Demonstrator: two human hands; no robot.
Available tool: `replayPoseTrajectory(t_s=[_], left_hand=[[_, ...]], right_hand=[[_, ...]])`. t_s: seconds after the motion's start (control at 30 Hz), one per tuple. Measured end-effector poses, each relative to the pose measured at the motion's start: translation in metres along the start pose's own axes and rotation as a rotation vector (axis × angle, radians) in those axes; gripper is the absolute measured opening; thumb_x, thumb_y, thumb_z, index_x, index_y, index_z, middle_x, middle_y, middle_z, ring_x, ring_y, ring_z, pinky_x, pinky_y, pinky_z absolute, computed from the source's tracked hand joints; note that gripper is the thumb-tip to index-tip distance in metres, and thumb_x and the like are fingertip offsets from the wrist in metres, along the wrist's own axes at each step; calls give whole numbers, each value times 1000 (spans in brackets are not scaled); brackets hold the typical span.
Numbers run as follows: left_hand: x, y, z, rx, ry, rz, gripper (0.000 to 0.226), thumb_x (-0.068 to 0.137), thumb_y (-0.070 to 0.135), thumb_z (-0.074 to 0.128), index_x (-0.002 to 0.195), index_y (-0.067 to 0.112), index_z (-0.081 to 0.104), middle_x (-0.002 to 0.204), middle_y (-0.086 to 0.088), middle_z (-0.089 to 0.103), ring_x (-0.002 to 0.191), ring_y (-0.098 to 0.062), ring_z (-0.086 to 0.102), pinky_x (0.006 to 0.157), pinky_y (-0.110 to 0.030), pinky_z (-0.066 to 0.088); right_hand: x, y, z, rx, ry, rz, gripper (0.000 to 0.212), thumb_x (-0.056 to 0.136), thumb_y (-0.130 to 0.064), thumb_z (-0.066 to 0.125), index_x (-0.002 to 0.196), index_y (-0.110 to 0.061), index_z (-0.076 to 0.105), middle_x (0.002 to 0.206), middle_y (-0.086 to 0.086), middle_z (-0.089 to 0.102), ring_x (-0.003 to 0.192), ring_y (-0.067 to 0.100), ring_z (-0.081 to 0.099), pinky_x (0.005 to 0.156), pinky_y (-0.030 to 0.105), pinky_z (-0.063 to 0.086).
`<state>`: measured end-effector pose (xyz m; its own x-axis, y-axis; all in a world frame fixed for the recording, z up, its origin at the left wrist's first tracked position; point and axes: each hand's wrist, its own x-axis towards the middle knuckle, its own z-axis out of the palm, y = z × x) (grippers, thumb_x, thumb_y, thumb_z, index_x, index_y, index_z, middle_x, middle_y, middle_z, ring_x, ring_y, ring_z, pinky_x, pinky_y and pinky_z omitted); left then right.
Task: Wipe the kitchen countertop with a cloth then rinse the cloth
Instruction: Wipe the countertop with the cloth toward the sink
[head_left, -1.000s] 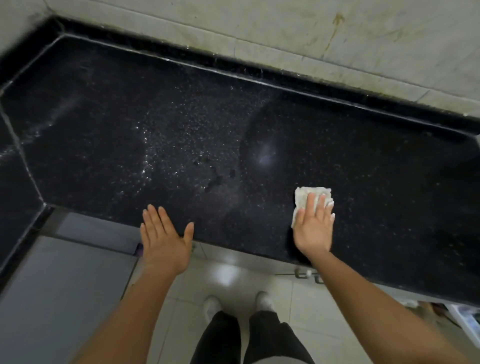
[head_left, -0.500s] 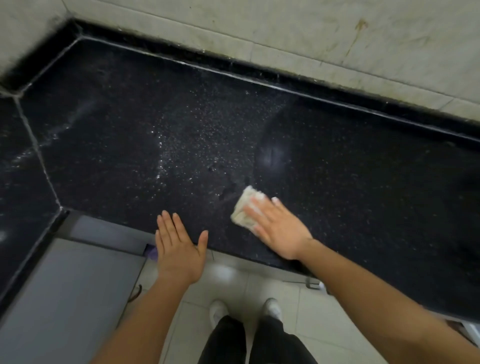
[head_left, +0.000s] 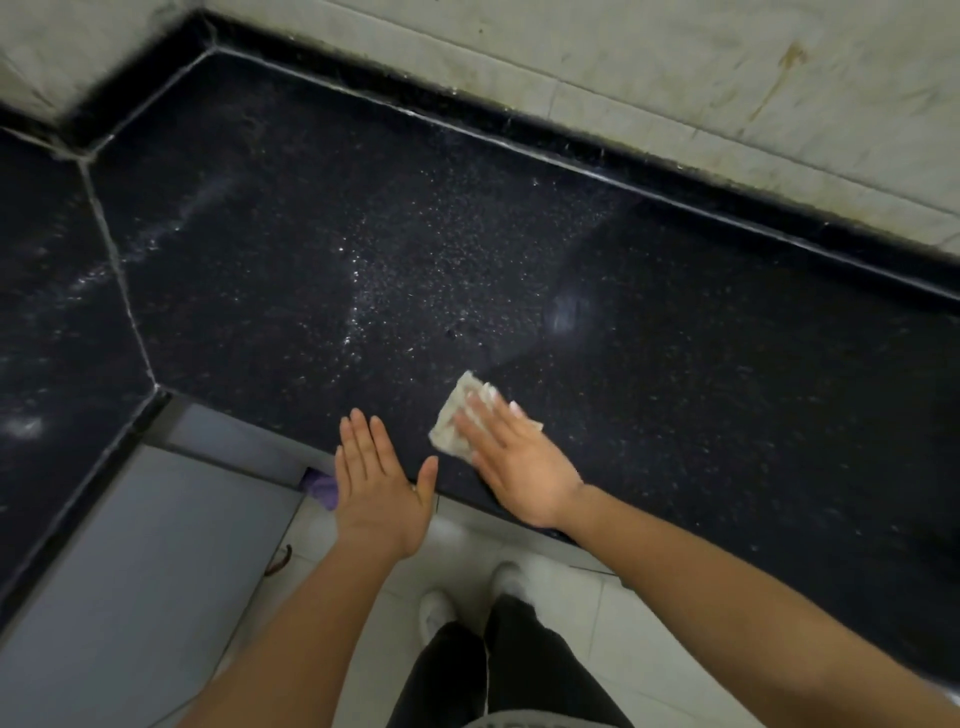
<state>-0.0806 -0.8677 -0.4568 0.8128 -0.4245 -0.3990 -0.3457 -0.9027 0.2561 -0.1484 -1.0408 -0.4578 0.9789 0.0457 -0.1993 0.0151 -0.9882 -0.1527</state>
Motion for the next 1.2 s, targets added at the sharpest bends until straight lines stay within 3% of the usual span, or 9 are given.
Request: replayPoseTrajectory(t_s=[0.2, 0.3, 0.4, 0.57, 0.73, 0.87, 0.93, 1.07, 1.2], left_hand=[[-1, 1, -1, -17, 1, -29, 89, 71, 66, -16, 136, 6, -28, 142, -11, -38, 133, -19, -35, 112, -35, -19], [0, 1, -2, -36, -28, -48, 88, 70, 68, -17, 133, 9, -33, 140, -9, -42, 131, -18, -38, 112, -34, -20], [0, 2, -7, -32, -63, -66, 86, 71, 70, -17, 131, 11, -37, 138, -7, -46, 128, -18, -42, 110, -34, -22], [1, 4, -9, -10, -104, -90, 85, 75, 70, -17, 132, 10, -38, 139, -8, -47, 130, -22, -41, 114, -37, -17], [2, 3, -5, -13, -89, -88, 92, 63, 72, -32, 131, 10, -39, 137, -6, -50, 129, -21, -45, 111, -35, -22], [1, 3, -2, 3, -52, -88, 98, 60, 72, -38, 135, 9, -33, 142, -9, -44, 131, -21, -42, 102, -28, -35], [0, 3, -1, 13, -28, -80, 98, 62, 73, -36, 136, 9, -30, 144, -9, -40, 133, -20, -41, 103, -27, -34], [-1, 5, 0, 17, 44, -87, 92, 73, 73, -21, 139, 9, -21, 148, -7, -31, 137, -19, -32, 114, -33, -18], [2, 4, -7, 45, 57, -99, 90, 76, 72, -11, 141, 9, -17, 154, -9, -21, 140, -22, -25, 113, -35, -15]], right_hand=[[-19, 50, -11, -124, -119, -350, 52, 100, -34, 24, 150, -18, 21, 157, 5, 16, 145, 23, 11, 117, 39, 9], [1, 90, -18, -104, -113, -22, 56, 99, -34, 13, 148, -9, 20, 154, 15, 24, 143, 31, 19, 112, 48, 29], [29, 129, -27, -41, -98, 328, 55, 99, -35, -3, 149, -10, -7, 158, 15, -4, 145, 31, -7, 119, 42, 6], [71, 120, -44, 136, -95, 676, 55, 103, -27, 16, 151, -10, -4, 158, 15, -10, 144, 34, -11, 118, 42, -1], [34, 50, -17, -53, -32, 89, 56, 92, -20, 27, 144, 0, 28, 149, 27, 28, 135, 47, 28, 103, 54, 38], [9, 50, -15, -108, -112, -411, 54, 95, -30, 29, 145, -12, 32, 152, 13, 31, 140, 30, 28, 113, 42, 27], [26, 75, -19, -161, -142, -484, 52, 96, -31, 29, 144, -15, 35, 150, 9, 35, 139, 26, 30, 112, 40, 28], [83, 135, -31, -315, -233, -193, 54, 90, -16, 5, 144, -9, 2, 155, 26, 8, 141, 48, 5, 113, 54, 22], [124, 167, -53, -68, -152, 288, 54, 98, -19, 3, 151, -11, -2, 158, 13, -12, 144, 33, -13, 118, 42, 1]])
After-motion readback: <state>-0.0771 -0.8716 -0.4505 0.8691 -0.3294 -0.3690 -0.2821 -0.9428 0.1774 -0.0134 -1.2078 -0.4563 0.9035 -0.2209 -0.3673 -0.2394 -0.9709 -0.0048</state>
